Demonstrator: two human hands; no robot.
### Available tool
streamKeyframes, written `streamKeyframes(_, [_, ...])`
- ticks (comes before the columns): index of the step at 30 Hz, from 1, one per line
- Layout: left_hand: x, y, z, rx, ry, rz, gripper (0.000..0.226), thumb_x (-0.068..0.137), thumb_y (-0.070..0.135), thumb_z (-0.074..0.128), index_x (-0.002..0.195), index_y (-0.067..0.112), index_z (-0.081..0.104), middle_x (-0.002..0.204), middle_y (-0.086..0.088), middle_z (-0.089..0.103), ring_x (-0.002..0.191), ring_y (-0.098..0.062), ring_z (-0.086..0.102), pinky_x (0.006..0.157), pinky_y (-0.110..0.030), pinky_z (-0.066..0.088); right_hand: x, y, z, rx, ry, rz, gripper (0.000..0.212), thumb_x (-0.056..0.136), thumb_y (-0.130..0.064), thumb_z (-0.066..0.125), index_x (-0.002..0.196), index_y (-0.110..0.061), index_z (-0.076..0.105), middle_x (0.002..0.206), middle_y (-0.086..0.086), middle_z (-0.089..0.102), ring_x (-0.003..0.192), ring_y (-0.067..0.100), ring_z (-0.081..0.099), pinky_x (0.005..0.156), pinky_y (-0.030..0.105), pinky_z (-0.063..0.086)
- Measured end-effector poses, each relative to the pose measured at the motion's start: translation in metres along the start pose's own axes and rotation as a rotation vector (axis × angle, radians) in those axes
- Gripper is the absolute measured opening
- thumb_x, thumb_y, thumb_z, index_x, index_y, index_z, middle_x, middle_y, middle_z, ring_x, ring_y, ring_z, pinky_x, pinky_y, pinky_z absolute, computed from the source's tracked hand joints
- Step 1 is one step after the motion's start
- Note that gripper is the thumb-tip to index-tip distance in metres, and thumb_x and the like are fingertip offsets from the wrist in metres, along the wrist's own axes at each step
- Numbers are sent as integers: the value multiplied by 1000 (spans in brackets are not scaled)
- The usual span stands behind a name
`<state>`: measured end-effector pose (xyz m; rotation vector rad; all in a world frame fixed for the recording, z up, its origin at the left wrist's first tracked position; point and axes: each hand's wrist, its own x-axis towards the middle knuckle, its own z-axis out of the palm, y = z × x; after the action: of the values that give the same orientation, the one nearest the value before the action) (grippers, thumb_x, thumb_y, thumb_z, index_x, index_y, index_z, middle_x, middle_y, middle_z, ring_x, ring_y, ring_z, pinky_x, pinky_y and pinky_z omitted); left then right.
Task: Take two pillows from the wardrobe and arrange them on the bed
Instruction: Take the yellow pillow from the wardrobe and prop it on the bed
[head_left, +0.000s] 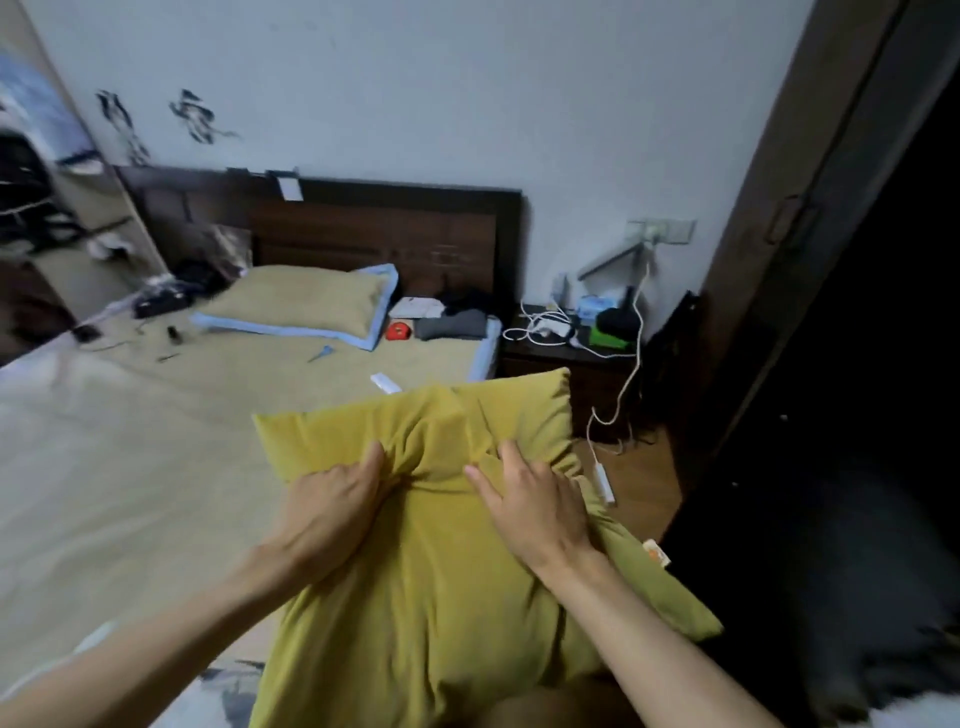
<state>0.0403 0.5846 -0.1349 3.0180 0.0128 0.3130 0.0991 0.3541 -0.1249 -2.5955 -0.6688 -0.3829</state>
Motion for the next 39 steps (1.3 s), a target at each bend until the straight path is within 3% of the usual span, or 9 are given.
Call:
streamKeyframes(4, [4,-65,-1,-28,-22,-91,35,96,58,24,107,25,26,93,-8,67,83,-34,63,67,-39,49,53,-36,26,-33,-46,-177,44,96,-62,41,103,-19,49,85,12,73,77,38,69,56,38,40])
streamKeyframes(9, [9,-117,12,-62,-10,-195,73,78,76,1,117,23,31,100,-8,68,91,-32,63,73,-38,49,120,-70,59,-93,-106,-346,42,96,-62,40,101,-21,48,84,7,72,77,35,69,54,37,33])
streamKeyframes(15, [31,-175,26,-105,20,-372,57,85,73,12,110,26,33,101,-6,69,96,-30,63,71,-37,47,188,-100,111,-63,-186,-444,42,96,-64,37,100,-23,46,85,5,71,77,33,68,54,36,30])
streamKeyframes(20, [74,-210,30,-64,118,-464,65,87,70,13,126,23,35,106,-4,69,95,-28,63,63,-35,35,261,-108,151,-19,-243,-518,42,97,-64,34,98,-24,45,81,3,69,73,30,67,52,36,36])
streamKeyframes(24, [132,-230,34,-83,158,-551,51,94,63,24,123,22,35,107,-8,69,96,-33,63,69,-40,46,332,-92,187,10,-282,-571,41,98,-63,35,97,-23,43,82,5,69,71,32,66,52,36,35])
streamKeyframes(33, [246,-249,47,-142,235,-673,34,95,61,28,105,29,33,95,-7,68,88,-34,62,67,-42,49,481,-57,243,24,-504,-634,50,96,-69,27,94,-22,44,91,5,67,83,32,64,65,41,48])
streamKeyframes(39, [306,-298,33,-188,311,-640,39,92,70,21,103,35,34,88,3,64,77,-22,56,63,-34,38,563,-69,265,26,-659,-572,56,94,-73,23,83,-26,50,88,-3,65,83,23,63,75,40,51])
